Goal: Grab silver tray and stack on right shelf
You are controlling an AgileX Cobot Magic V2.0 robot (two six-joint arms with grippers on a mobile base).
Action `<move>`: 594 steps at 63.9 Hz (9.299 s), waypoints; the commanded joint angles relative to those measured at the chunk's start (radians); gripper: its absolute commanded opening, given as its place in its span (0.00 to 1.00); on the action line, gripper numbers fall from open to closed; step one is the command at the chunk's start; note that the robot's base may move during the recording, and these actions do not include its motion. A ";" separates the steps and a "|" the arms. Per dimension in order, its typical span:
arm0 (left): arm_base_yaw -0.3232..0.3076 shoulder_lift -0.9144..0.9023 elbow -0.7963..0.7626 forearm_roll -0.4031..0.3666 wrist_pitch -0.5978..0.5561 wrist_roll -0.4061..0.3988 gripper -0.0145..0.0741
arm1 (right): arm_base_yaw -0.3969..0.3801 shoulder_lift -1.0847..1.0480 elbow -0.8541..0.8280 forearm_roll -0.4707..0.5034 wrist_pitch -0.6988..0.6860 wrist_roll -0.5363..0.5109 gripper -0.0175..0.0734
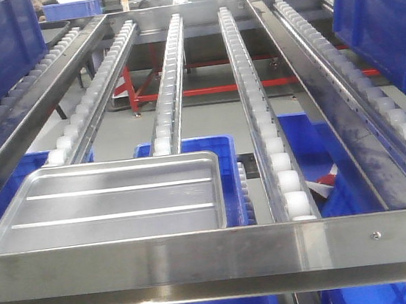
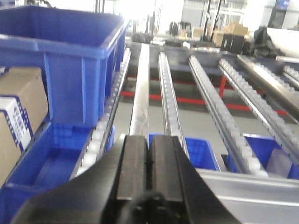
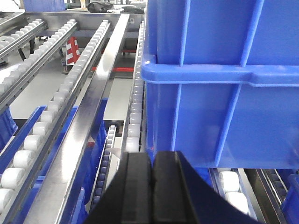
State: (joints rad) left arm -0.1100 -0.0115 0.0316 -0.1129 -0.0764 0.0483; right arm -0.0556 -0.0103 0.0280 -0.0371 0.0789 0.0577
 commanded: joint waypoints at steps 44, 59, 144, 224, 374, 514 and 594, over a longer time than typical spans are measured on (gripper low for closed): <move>-0.118 0.374 -0.712 0.126 0.359 -0.008 0.06 | 0.000 0.250 -0.526 0.003 -0.071 0.001 0.27; -0.223 0.631 -0.790 0.078 0.426 -0.008 0.22 | 0.052 0.352 -0.537 0.003 -0.023 0.003 0.56; -0.249 1.365 -1.091 0.103 0.930 -0.161 0.50 | 0.668 1.582 -1.238 0.092 0.518 0.383 0.63; -0.249 1.725 -1.221 0.212 0.845 -0.269 0.50 | 0.686 1.907 -1.411 -0.030 0.610 0.523 0.63; -0.368 1.476 -1.305 0.174 0.982 -0.400 0.06 | 0.686 1.627 -1.454 -0.132 0.821 0.523 0.26; -0.548 1.324 -1.305 0.279 1.099 -0.496 0.06 | 0.736 1.302 -1.268 -0.153 0.867 0.529 0.26; -0.548 1.324 -1.305 0.279 1.099 -0.496 0.06 | 0.736 1.302 -1.268 -0.153 0.867 0.529 0.26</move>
State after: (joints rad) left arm -0.6474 1.3402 -1.2409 0.1374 1.0378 -0.4665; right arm 0.6787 1.3294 -1.2100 -0.1524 0.9860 0.6089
